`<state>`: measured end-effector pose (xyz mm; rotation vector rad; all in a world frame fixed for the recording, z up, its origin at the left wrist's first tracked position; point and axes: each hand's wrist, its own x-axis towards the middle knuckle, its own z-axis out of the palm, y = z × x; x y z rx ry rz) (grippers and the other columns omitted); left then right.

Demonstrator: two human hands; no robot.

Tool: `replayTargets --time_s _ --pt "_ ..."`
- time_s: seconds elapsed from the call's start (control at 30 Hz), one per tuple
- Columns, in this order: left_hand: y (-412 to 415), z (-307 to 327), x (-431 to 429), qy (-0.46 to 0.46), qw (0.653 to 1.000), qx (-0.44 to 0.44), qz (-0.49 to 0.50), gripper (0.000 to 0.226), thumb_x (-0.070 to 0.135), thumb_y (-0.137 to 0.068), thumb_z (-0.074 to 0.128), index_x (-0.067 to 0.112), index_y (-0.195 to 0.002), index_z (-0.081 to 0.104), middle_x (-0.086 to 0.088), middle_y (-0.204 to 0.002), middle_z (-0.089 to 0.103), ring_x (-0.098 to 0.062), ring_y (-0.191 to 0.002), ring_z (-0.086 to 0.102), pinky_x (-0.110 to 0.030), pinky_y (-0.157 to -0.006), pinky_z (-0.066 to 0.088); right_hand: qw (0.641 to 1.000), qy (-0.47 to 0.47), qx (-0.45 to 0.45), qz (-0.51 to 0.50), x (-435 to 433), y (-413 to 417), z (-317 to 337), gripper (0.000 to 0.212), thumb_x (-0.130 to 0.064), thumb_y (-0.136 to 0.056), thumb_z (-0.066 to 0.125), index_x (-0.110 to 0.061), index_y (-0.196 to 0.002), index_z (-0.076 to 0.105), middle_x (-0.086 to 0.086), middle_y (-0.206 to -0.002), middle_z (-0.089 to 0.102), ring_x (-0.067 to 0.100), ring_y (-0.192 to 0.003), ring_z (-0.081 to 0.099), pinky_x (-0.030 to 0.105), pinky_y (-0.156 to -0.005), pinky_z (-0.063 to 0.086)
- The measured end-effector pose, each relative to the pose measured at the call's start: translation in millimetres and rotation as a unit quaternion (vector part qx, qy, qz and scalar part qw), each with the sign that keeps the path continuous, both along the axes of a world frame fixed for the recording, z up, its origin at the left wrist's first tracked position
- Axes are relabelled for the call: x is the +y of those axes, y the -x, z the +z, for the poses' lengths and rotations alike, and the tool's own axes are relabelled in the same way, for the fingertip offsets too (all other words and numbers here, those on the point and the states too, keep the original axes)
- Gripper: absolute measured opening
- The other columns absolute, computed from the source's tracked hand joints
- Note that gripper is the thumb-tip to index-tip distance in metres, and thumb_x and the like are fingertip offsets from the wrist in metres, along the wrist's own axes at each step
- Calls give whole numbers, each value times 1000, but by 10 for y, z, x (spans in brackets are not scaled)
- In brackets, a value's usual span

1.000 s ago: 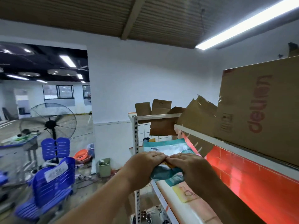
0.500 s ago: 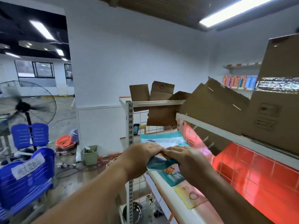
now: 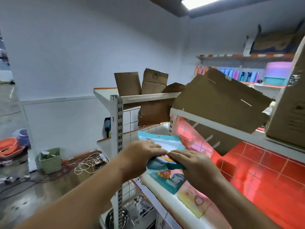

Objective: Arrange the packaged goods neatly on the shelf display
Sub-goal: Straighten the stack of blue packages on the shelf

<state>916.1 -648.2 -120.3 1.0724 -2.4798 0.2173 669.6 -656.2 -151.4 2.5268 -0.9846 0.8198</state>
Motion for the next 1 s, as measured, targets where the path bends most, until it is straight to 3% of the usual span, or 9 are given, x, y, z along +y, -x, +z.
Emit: replayTargets --time_s 0.13,0.23,0.47,0.6,0.73,0.77,0.83,0.9,1.0 --pt "1 -187 -364 -9 1000 14 -18 59 7 -87 74 32 -139 61 4 -137 64 -19 -127 57 -39 -106 49 1000 5 -12 -3 -252 208 -140 47 -6 -78 71 -19 -123 70 -4 -121 71 17 -107 70 31 -92 57" --pt "25 -369 -682 -6 1000 -2 -18 65 3 -82 74 32 -139 61 3 -138 63 -23 -132 55 -38 -109 46 1000 11 -29 2 -450 382 -273 41 -19 -87 50 -18 -122 72 -5 -123 71 18 -108 70 34 -90 58" --pt "296 -702 -1278 35 998 -48 12 70 16 -78 83 41 -138 57 3 -136 64 -23 -119 63 -36 -88 54 999 32 -38 -4 -1004 659 -820 36 -12 -99 49 -21 -126 69 -4 -129 67 20 -118 64 40 -99 53" --pt "399 -901 -1611 -10 996 -42 81 59 28 -97 64 50 -146 39 10 -154 42 -19 -131 50 -37 -105 47 999 8 -20 -43 -1240 753 -1091 55 -6 -77 65 -26 -129 66 -7 -131 66 18 -120 62 44 -98 54" --pt "456 -1147 -1831 -97 993 -33 57 39 47 -97 59 55 -133 45 15 -126 61 -12 -110 61 -37 -95 53 996 -25 7 -85 -1336 743 -1389 68 -7 -73 73 -32 -135 57 -9 -133 64 21 -124 61 45 -110 40" --pt "467 -1226 -1900 -97 991 -34 83 45 46 -96 62 55 -135 42 14 -120 61 -13 -106 61 -35 -92 53 995 -29 18 -93 -1346 736 -1439 69 -10 -71 74 -32 -134 57 -9 -132 65 21 -123 62 45 -111 37" --pt "464 -1274 -1970 -93 988 -26 120 59 38 -93 67 54 -140 34 13 -116 61 -12 -105 59 -32 -89 52 993 -43 15 -112 -1348 704 -1496 74 -9 -62 86 -29 -129 63 -7 -128 67 22 -118 65 49 -106 46" --pt "460 -1288 -2082 -126 986 -30 101 61 28 -92 68 50 -142 40 12 -119 63 -11 -107 60 -27 -90 50 987 -77 -6 -139 -1348 654 -1557 77 -8 -58 93 -27 -127 65 -4 -128 68 24 -117 65 59 -92 54" --pt "466 -1381 -2261 -203 977 -43 48 65 18 -92 67 42 -147 43 10 -132 62 -11 -115 59 -19 -92 44 979 -107 -18 -173 -1329 567 -1693 75 -8 -61 92 -26 -129 64 -3 -130 66 29 -119 64 59 -85 57"
